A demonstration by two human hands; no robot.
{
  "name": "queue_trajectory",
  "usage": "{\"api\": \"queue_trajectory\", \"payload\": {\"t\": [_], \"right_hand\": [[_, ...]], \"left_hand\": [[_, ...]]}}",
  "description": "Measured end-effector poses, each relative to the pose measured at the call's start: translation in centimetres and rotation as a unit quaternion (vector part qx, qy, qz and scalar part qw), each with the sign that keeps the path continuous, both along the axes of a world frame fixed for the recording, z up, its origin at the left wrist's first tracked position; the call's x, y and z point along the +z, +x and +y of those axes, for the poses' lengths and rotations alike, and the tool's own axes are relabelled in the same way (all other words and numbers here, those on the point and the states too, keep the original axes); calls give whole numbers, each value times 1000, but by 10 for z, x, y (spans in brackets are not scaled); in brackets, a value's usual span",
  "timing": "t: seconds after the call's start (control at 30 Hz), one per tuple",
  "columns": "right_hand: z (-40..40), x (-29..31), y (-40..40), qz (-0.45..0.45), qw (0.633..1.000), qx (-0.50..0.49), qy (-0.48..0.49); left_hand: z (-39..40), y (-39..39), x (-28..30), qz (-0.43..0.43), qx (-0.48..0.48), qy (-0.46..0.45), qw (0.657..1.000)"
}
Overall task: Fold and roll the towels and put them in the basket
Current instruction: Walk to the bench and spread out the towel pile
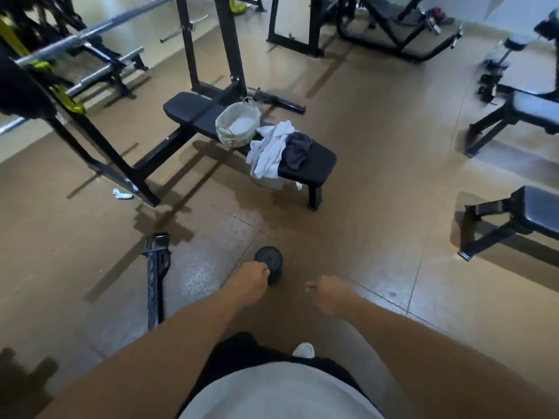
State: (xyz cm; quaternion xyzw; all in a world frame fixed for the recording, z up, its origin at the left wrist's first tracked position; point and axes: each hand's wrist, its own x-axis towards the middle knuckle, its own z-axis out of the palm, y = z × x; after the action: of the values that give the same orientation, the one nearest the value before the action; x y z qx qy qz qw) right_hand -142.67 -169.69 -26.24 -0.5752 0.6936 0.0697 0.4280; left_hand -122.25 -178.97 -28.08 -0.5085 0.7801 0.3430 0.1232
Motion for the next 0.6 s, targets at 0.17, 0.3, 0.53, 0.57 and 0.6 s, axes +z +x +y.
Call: {"api": "queue_trajectory", "payload": {"t": [0.17,0.3,0.53,0.57,0.6], "right_hand": [[-84,-3,-9,19,997,73,16],[-146,-13,-8,28,994,99,22],[-259,-31,-16,32,998,42,42],[-275,-33,-17,29,998,22,44],[-291,-34,-19,25,999,4,40]], "left_hand": [[-63,-14,-1,2,53,31,998],[-128,-16,-12,-14,42,24,999],[-267,-17,-38,-16,-17,25,999],[-287,-19,-37,-21,-26,32,999],[-306,-21,-36,-22,-35,35,999]]}}
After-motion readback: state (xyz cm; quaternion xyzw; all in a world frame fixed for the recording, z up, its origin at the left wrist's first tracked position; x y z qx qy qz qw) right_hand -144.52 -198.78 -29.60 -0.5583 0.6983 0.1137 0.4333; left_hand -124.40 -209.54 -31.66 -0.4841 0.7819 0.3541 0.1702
